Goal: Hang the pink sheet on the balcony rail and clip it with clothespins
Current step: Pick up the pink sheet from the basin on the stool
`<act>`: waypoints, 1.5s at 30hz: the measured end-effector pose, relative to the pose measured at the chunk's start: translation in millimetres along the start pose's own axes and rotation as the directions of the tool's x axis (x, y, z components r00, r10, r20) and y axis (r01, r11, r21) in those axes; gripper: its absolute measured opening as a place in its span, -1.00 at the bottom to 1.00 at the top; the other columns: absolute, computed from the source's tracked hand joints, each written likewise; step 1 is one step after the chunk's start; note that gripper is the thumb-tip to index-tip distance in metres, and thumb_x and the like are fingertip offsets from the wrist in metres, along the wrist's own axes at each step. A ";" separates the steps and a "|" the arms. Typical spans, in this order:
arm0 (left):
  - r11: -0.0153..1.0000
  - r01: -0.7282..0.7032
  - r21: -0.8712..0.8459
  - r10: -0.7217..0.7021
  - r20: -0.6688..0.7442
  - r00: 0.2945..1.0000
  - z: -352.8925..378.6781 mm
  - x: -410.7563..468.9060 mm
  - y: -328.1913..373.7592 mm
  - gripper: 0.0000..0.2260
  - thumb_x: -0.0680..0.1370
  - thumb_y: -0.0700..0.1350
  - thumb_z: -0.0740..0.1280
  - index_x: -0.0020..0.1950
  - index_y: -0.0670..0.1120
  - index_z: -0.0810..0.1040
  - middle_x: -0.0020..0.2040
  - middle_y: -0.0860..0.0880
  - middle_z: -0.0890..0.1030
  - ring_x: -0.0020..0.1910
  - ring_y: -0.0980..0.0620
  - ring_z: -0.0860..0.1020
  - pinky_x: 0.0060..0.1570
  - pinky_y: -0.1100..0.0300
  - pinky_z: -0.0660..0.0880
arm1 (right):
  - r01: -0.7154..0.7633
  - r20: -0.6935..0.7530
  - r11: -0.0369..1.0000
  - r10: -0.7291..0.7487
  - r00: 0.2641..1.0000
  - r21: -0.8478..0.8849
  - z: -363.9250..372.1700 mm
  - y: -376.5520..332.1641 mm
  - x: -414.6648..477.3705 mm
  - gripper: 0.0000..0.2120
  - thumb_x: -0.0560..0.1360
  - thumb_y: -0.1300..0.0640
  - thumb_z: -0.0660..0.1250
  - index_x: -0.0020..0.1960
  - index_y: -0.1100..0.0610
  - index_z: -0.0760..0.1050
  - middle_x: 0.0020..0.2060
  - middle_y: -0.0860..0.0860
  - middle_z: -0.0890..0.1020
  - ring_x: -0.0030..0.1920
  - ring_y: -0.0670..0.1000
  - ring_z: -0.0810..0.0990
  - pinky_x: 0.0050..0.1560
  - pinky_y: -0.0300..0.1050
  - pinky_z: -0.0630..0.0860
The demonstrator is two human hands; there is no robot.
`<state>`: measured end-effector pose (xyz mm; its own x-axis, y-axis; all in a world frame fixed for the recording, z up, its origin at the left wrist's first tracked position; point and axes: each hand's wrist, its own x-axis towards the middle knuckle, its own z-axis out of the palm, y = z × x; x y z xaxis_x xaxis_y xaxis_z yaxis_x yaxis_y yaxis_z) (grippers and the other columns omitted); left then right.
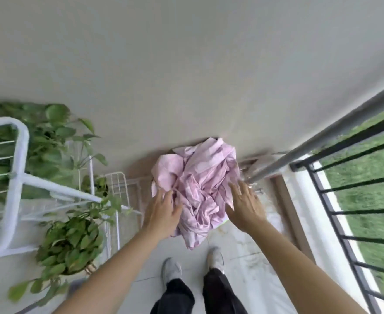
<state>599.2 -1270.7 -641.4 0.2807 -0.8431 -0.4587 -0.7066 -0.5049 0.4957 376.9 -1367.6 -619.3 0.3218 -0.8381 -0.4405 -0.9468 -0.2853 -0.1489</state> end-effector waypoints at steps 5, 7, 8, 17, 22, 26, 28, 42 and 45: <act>0.897 0.335 -0.289 -0.261 0.265 0.928 118.3 27.2 -44.7 -0.26 0.41 0.48 0.13 0.34 -0.05 0.39 0.26 -0.03 0.51 0.26 -0.07 0.50 0.21 -0.06 0.47 | -0.017 0.087 0.984 0.002 0.996 0.178 128.7 14.9 29.9 -0.27 0.53 0.12 0.32 0.59 0.04 0.04 0.55 0.14 0.14 0.45 0.23 0.32 0.16 0.14 0.52; 0.753 0.466 -0.465 -0.344 0.326 0.881 152.7 33.7 -50.7 -0.12 0.33 0.50 0.24 0.47 -0.01 0.24 0.41 0.02 0.42 0.37 -0.02 0.43 0.31 -0.03 0.41 | -0.008 0.080 0.976 -0.010 0.997 0.219 164.9 16.7 36.3 -0.25 0.52 0.17 0.33 0.60 0.07 0.03 0.56 0.16 0.12 0.45 0.24 0.32 0.09 0.12 0.54; 0.670 0.515 -0.535 -0.380 0.350 0.857 166.4 36.8 -52.2 -0.08 0.32 0.47 0.32 0.54 0.08 0.12 0.50 0.06 0.32 0.43 0.01 0.36 0.35 0.02 0.37 | -0.007 0.075 0.972 -0.011 0.997 0.234 178.1 16.5 39.7 -0.27 0.53 0.18 0.32 0.60 0.09 0.05 0.55 0.18 0.15 0.43 0.25 0.34 0.11 0.12 0.53; 0.433 0.701 -0.567 -0.600 0.399 0.693 182.6 66.7 -60.1 -0.46 0.21 0.11 0.45 0.14 -0.06 0.55 0.02 -0.03 0.66 -0.06 0.00 0.63 -0.14 0.17 0.54 | 0.069 0.020 0.953 -0.078 0.997 0.296 210.8 23.0 74.4 -0.25 0.35 0.29 0.39 0.51 0.17 0.24 0.31 0.22 0.39 0.30 0.27 0.42 0.15 0.22 0.53; 0.435 0.540 -0.721 -0.618 0.197 0.761 164.3 62.8 -60.0 -0.58 0.38 -0.04 0.40 0.20 0.06 0.38 0.06 0.03 0.59 -0.02 0.07 0.59 -0.07 0.15 0.52 | 0.168 0.029 0.971 -0.175 0.984 0.170 214.9 17.0 84.4 -0.11 0.35 0.21 0.50 0.56 0.04 0.13 0.50 0.19 0.21 0.44 0.25 0.29 0.29 0.19 0.46; 0.383 0.372 -0.845 -0.549 0.116 0.828 143.1 57.3 -53.1 -0.63 0.45 -0.17 0.33 0.21 0.13 0.46 0.15 -0.03 0.61 -0.05 0.07 0.62 -0.20 0.18 0.54 | 0.209 -0.085 0.953 -0.195 0.977 0.220 211.6 12.8 88.5 -0.32 0.25 0.05 0.58 0.27 0.17 0.37 0.41 0.19 0.37 0.40 0.24 0.35 0.29 0.17 0.46; 0.366 0.293 -0.883 -0.516 0.069 0.854 124.1 57.7 -48.4 -0.66 0.47 -0.25 0.32 0.17 0.10 0.55 0.12 -0.07 0.64 -0.11 -0.02 0.62 -0.29 0.08 0.48 | 0.266 -0.182 0.931 -0.225 0.957 0.251 199.6 14.4 89.6 -0.47 0.27 0.00 0.55 0.08 0.25 0.45 0.28 0.17 0.49 0.29 0.23 0.43 0.16 0.14 0.52; 0.573 -0.163 -0.803 -0.033 -0.222 0.975 -147.0 -1.2 90.9 -0.67 0.51 -0.03 0.40 0.28 0.06 0.59 0.20 0.05 0.64 0.24 0.07 0.57 0.33 -0.01 0.45 | 0.455 -0.478 0.723 -0.195 0.856 0.520 -98.1 -26.7 27.5 -0.84 0.44 0.09 0.43 -0.03 0.14 0.59 -0.15 0.03 0.68 -0.11 0.03 0.61 -0.15 -0.10 0.48; 0.568 -0.277 -0.775 0.098 -0.270 0.958 -207.3 -16.3 126.9 -0.67 0.58 -0.20 0.29 0.35 -0.05 0.53 0.24 0.04 0.61 0.23 0.15 0.56 0.27 0.22 0.44 | 0.466 -0.565 0.706 -0.113 0.817 0.533 -179.5 -41.9 11.2 -0.77 0.45 0.17 0.44 -0.26 0.01 0.41 -0.42 -0.15 0.49 -0.33 0.00 0.46 -0.31 -0.09 0.37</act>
<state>639.6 -1359.4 -418.2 0.3750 -0.9071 -0.1913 0.0239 -0.1969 0.9801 420.3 -1448.4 -459.1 0.3707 -0.9154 0.1570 -0.5184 -0.3442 -0.7828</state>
